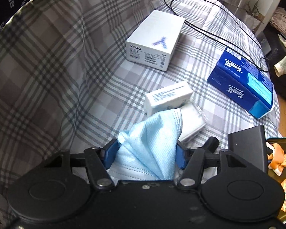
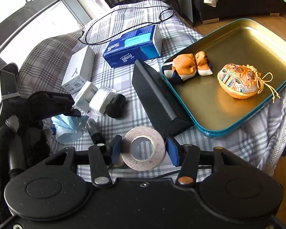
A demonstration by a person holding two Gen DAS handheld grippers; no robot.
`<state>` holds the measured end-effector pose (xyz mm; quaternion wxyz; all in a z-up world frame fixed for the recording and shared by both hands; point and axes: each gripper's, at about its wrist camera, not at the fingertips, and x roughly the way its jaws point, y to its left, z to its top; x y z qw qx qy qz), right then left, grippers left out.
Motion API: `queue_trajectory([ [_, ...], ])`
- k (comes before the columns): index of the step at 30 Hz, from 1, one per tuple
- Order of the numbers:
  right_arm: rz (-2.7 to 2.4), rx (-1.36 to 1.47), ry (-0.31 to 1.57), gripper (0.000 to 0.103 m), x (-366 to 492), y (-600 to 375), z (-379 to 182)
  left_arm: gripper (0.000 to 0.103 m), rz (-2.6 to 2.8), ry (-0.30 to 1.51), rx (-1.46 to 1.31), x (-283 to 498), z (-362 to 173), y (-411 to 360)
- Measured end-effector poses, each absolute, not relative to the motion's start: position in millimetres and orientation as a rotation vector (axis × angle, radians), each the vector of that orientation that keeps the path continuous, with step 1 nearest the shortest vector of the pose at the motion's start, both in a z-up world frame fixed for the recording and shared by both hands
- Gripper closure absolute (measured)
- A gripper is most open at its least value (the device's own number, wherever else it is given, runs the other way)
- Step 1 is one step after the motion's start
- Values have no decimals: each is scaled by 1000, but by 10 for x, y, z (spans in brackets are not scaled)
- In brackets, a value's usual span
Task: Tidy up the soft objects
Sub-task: 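Grasp the blue face mask with the left tool, then lower the mask into the tin with the left tool while the right tool drops the tape roll in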
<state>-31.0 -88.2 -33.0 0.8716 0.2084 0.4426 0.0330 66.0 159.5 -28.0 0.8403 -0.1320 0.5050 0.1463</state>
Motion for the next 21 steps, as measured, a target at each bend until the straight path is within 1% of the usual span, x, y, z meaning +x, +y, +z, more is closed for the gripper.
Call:
queue_trajectory([
  [9,54,448,883,52,-285,-1212,-33,47,163,1052,-258,572,16,1088],
  [15,-7,419,828,52,-247,-1578,291,47,30,1034,-206,612,175,497],
  [21,-75,340,781,52,-128,-1836,578,47,-96,1036,-144,660,215,-138],
])
